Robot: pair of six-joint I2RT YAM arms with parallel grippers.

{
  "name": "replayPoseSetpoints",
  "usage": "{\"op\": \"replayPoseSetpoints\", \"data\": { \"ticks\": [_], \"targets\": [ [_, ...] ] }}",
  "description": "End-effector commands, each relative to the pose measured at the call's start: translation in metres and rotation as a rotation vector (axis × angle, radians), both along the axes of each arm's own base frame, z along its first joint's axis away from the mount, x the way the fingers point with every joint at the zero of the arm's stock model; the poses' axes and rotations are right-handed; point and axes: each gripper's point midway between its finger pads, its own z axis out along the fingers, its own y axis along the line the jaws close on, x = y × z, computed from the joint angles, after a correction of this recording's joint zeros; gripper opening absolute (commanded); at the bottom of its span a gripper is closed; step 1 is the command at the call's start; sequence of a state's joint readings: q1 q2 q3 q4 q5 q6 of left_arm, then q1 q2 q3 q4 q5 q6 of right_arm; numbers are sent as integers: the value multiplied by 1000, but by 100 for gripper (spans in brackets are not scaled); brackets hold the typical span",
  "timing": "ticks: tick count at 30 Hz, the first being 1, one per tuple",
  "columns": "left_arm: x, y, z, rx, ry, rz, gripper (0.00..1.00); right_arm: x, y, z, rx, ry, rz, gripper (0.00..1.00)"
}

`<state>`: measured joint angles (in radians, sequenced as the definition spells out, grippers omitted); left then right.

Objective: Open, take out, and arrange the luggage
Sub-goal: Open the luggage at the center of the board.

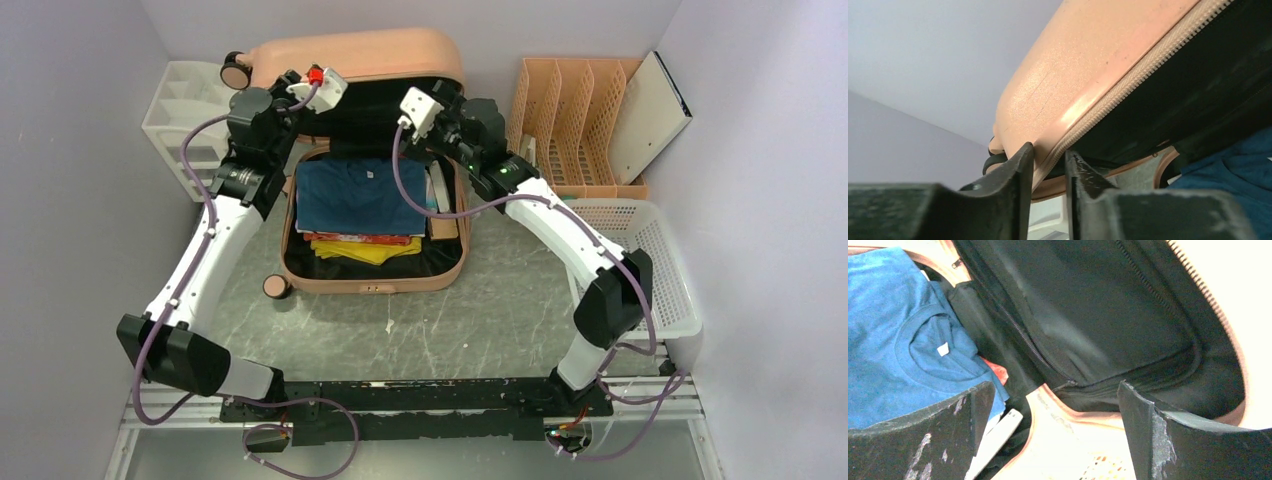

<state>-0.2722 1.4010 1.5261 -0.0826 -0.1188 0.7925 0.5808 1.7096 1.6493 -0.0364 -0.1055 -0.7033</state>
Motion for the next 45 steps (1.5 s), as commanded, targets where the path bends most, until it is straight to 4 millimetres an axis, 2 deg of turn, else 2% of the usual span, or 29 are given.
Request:
{"op": "replayPoseSetpoints", "data": {
  "ticks": [1, 6, 9, 12, 16, 19, 22, 27, 31, 34, 41, 45],
  "targets": [
    [12, -12, -15, 6, 18, 2, 26, -21, -14, 33, 65, -29, -6, 100],
    [10, -18, -20, 4, 27, -2, 7, -60, -38, 44, 92, 20, -6, 99],
    [7, -19, -22, -6, 29, -9, 5, -88, -53, 27, 70, 81, 13, 97],
    [5, -20, -22, -15, 28, -16, 5, -117, -60, -12, -3, 140, 84, 94],
    [3, -21, -20, -23, 26, -16, 5, -169, -57, -106, -227, 293, 320, 87],
    [1, -21, -15, -39, 28, -14, 5, -197, -54, -153, -296, 407, 427, 84],
    [-2, -21, -14, -56, 41, -16, 5, -220, -47, -181, -341, 488, 500, 80],
    [-8, -23, -18, -62, 61, -20, 5, -252, -29, -206, -395, 522, 601, 81],
    [-12, -23, -26, -63, 78, -19, 5, -247, -17, -212, -374, 531, 586, 80],
    [-14, -23, -32, -69, 95, -18, 5, -239, -8, -218, -356, 545, 562, 76],
    [-16, -24, -40, -77, 117, -1, 5, -246, 11, -252, -429, 638, 600, 54],
    [-16, -22, -41, -78, 120, 14, 5, -251, 13, -266, -475, 651, 600, 39]
  ]
}}
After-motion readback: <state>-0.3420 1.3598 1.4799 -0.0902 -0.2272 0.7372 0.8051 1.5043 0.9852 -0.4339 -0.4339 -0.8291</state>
